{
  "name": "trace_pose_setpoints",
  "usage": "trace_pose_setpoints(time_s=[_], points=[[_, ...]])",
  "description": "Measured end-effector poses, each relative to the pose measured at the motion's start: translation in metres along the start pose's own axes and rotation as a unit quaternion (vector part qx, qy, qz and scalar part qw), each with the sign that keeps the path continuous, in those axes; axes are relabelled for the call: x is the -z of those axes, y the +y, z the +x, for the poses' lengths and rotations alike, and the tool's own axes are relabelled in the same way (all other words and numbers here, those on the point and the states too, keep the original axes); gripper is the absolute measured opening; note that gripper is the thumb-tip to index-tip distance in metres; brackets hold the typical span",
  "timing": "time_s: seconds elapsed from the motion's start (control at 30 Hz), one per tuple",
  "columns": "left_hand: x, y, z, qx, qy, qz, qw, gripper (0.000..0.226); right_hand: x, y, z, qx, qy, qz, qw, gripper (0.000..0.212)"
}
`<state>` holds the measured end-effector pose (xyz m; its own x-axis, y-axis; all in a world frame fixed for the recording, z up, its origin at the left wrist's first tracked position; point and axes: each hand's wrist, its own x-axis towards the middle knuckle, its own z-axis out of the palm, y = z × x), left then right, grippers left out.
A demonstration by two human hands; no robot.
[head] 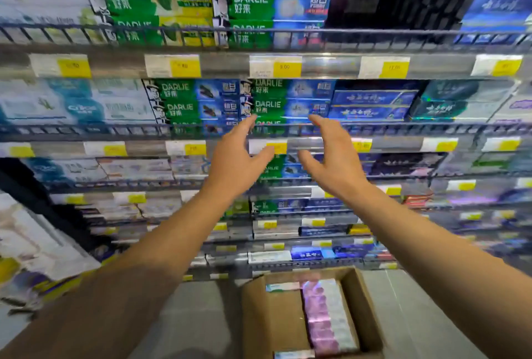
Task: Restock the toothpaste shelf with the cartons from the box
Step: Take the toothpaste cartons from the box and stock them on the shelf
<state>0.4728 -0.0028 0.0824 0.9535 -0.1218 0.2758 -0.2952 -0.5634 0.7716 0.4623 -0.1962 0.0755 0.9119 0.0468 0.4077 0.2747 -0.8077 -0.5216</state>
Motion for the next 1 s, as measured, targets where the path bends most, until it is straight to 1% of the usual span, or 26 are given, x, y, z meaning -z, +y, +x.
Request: trace_pose_setpoints(time_s=[0.13,0.23,0.3,0.37,0.43,0.5,0.6,0.67,0.77,0.87,0.9,0.97,1.0], points=[[-0.053,-0.032,-0.044,0.061,-0.069,-0.005,0.996,0.069,-0.03,0.037,-0.055,-0.042,-0.081,-0.015,0.996,0.066],[-0.094,-0.048,-0.073,0.107,-0.09,0.012,0.99,0.068,-0.046,0.069,-0.088,-0.057,-0.132,-0.012,0.989,0.066],[-0.121,-0.054,-0.091,0.139,-0.112,0.022,0.984,0.067,-0.053,0.093,-0.107,-0.074,-0.173,-0.014,0.982,0.067],[-0.151,-0.059,-0.109,0.169,-0.118,0.023,0.978,0.068,-0.06,0.119,-0.125,-0.084,-0.217,-0.018,0.972,0.069],[-0.179,-0.065,-0.125,0.22,-0.123,0.043,0.967,0.066,-0.067,0.145,-0.146,-0.089,-0.259,-0.013,0.962,0.064],[-0.206,-0.07,-0.141,0.278,-0.144,0.064,0.947,0.062,-0.073,0.173,-0.166,-0.092,-0.294,-0.009,0.951,0.058],[-0.241,-0.082,-0.166,0.321,-0.162,0.055,0.932,0.074,-0.082,0.216,-0.192,-0.087,-0.357,-0.035,0.929,0.053],[-0.261,-0.096,-0.182,0.359,-0.172,0.066,0.915,0.069,-0.095,0.246,-0.206,-0.089,-0.397,-0.019,0.913,0.052],[-0.29,-0.128,-0.202,0.405,-0.201,0.087,0.888,0.063,-0.122,0.283,-0.225,-0.119,-0.432,-0.005,0.894,0.052],[-0.323,-0.167,-0.216,0.419,-0.218,0.104,0.875,0.063,-0.157,0.313,-0.248,-0.156,-0.462,-0.006,0.873,0.053],[-0.336,-0.182,-0.22,0.427,-0.224,0.106,0.87,0.064,-0.171,0.322,-0.259,-0.17,-0.46,-0.006,0.871,0.051],[-0.363,-0.218,-0.232,0.44,-0.237,0.105,0.86,0.066,-0.205,0.344,-0.283,-0.162,-0.442,-0.002,0.882,0.049],[-0.377,-0.237,-0.239,0.438,-0.245,0.108,0.858,0.066,-0.224,0.355,-0.295,-0.159,-0.445,-0.005,0.881,0.047]])
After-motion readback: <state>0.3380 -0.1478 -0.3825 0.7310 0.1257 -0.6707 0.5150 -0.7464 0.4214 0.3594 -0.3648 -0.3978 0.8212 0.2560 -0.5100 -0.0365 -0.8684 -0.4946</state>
